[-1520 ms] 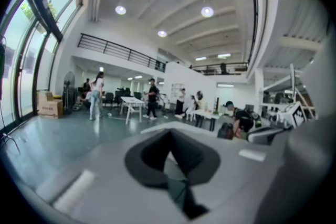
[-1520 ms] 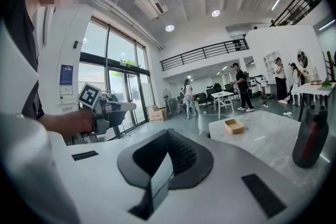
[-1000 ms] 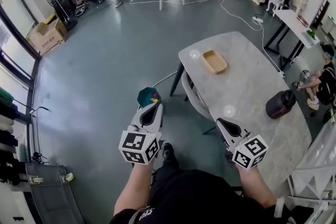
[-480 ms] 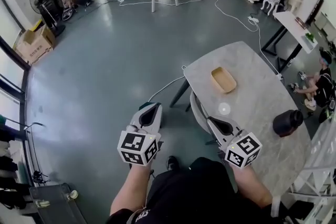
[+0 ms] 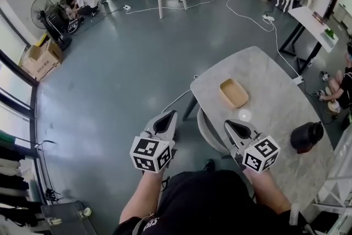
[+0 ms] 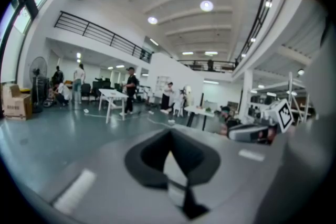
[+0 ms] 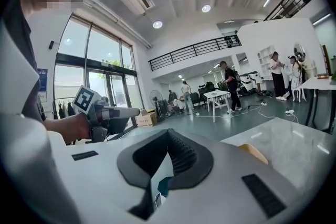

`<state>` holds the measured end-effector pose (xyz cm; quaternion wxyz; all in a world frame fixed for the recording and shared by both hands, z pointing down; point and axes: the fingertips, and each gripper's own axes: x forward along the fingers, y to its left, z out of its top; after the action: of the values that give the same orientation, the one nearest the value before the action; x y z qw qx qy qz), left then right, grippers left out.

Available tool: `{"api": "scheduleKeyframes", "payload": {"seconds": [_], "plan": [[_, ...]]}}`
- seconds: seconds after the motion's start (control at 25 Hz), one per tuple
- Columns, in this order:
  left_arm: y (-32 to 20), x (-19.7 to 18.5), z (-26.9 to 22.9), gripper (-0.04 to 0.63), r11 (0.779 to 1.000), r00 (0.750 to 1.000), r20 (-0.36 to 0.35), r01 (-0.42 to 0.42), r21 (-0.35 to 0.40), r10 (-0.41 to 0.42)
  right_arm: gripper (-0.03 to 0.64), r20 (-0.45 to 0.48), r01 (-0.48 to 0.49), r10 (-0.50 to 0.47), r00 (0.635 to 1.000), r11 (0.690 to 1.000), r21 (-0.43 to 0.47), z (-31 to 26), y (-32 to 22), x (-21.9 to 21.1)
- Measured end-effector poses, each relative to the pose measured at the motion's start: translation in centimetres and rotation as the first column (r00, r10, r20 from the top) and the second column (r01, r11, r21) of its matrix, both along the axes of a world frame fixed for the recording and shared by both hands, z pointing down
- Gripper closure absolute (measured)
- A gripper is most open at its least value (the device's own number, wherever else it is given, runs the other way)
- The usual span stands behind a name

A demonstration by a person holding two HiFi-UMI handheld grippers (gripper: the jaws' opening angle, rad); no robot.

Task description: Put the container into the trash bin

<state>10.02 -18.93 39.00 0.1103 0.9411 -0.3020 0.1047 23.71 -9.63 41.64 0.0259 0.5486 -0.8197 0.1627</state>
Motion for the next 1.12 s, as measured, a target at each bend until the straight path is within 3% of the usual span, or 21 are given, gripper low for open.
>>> {"api": "scheduleKeyframes", "payload": {"seconds": [0.44, 0.68, 1.12], "plan": [[-2.2, 6.9, 3.2, 0.588, 0.995, 0.997, 0.019, -0.067, -0.075, 0.069, 0.621, 0.011, -0.013, 0.014, 1.000, 0.994, -0.104, 3.8, -2.4, 5.0], [-4.9, 10.0, 5.7, 0.587, 0.984, 0.991, 0.013, -0.133, -0.119, 0.135, 0.618, -0.027, -0.014, 0.009, 1.000, 0.984, -0.179, 6.6, -5.1, 6.3], [-8.1, 14.0, 10.1, 0.587, 0.955, 0.977, 0.024, -0.202, -0.217, 0.212, 0.516, -0.099, -0.064, 0.033, 0.995, 0.942, -0.329, 12.5, -9.4, 9.7]]}}
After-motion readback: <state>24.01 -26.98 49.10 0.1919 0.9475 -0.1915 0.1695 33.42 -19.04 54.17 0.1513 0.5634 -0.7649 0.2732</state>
